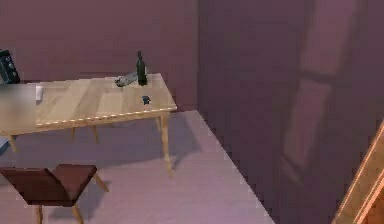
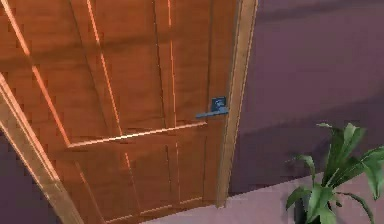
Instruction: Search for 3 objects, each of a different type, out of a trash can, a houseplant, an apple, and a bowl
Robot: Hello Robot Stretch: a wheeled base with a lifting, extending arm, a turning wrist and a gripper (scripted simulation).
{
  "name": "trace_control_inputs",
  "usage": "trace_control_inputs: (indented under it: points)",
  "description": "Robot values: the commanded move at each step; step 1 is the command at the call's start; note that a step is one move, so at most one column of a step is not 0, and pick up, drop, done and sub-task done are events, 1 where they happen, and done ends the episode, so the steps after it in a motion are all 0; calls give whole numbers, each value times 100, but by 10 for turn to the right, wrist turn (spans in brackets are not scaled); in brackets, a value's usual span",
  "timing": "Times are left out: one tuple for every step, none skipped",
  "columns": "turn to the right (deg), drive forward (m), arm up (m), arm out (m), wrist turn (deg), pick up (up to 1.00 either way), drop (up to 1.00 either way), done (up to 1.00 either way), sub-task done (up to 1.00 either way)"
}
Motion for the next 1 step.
trace_control_inputs:
  points:
    - [-180,0,0,0,0,0,0,0,0]
